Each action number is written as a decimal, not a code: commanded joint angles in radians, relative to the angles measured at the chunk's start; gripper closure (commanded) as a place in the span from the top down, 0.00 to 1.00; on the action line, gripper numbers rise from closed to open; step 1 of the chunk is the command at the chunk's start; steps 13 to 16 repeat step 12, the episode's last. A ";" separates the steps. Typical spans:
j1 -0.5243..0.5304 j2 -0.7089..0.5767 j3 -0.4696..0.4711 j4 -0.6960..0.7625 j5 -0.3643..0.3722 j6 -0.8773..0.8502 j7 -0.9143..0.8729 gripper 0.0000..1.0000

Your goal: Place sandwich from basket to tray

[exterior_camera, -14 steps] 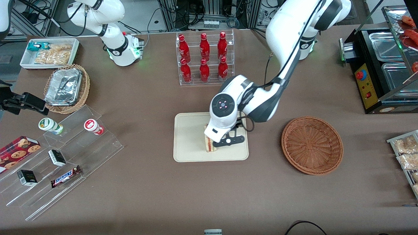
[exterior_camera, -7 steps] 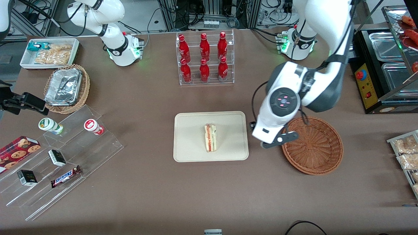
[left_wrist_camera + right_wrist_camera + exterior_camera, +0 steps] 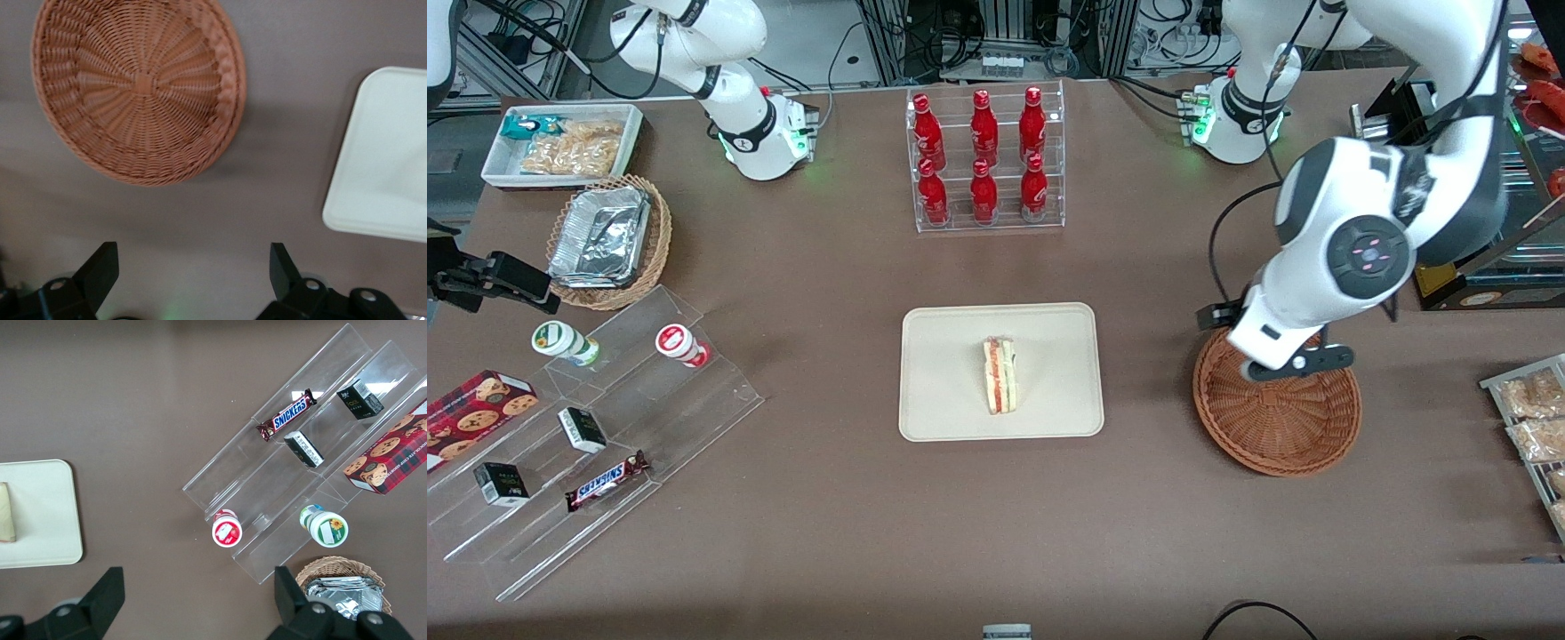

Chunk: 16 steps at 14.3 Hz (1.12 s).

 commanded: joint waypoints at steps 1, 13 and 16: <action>0.120 -0.106 -0.081 -0.062 -0.002 -0.025 0.101 1.00; 0.320 -0.240 -0.130 -0.004 0.003 -0.146 0.408 1.00; 0.320 -0.240 -0.130 -0.004 0.003 -0.146 0.408 1.00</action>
